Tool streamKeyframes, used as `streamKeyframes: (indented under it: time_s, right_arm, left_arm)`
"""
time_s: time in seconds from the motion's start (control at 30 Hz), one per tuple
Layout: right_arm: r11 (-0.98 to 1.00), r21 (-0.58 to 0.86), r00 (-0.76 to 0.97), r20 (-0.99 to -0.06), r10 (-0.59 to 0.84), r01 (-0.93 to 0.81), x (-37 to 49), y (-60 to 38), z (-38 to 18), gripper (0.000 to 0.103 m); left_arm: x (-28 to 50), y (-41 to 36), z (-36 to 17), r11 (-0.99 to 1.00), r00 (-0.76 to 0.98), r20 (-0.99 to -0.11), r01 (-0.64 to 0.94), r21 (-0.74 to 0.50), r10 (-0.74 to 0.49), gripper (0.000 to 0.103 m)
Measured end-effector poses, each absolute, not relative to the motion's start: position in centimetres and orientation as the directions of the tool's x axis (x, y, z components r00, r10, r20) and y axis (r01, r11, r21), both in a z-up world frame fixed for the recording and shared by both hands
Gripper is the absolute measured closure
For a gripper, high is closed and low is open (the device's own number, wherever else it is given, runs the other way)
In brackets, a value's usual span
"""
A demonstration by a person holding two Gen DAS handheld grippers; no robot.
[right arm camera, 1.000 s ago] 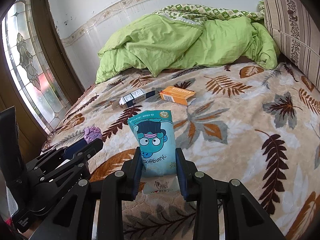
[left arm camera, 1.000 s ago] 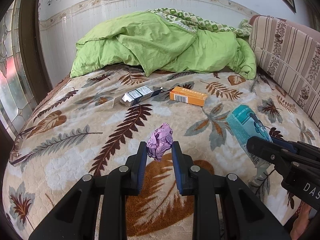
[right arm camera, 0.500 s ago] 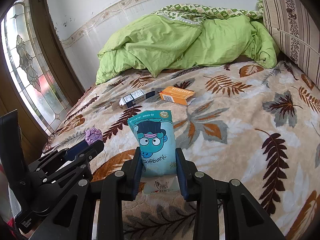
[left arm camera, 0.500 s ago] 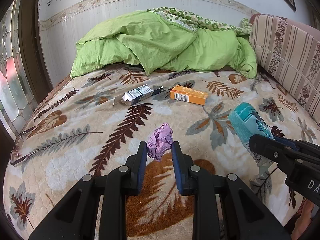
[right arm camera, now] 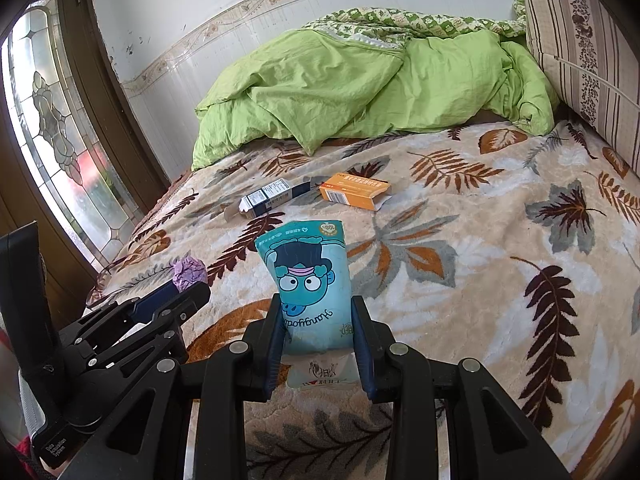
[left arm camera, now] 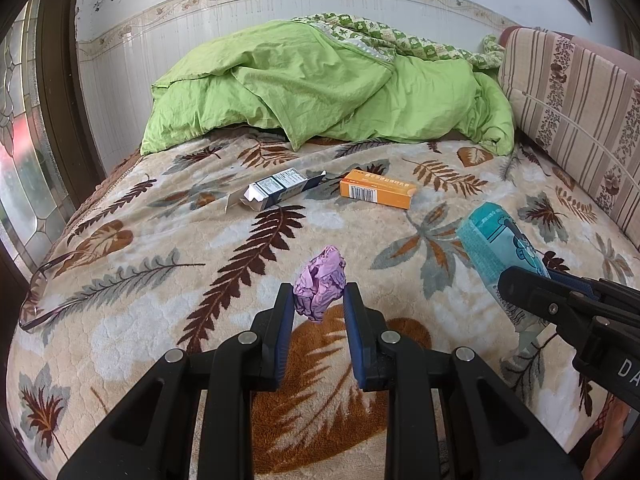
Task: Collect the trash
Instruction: 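Hold the purple cloth and teal packet lifted above the bed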
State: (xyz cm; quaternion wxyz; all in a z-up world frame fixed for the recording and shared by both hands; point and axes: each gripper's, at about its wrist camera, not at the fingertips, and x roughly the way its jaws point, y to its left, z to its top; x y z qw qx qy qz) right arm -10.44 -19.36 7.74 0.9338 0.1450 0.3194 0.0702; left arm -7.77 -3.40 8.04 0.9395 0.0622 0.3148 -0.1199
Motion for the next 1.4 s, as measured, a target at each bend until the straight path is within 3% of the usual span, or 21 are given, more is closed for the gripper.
streamKeyframes:
  time_s: [1.4]
  right_arm:
    - [0.946, 0.321, 0.787, -0.574, 0.227, -0.039, -10.46, -19.26, 7.73, 0.070]
  left_arm:
    - [-7.84, -3.74, 8.06, 0.963, 0.770, -0.611, 0.265, 0.045, -0.183, 0.079]
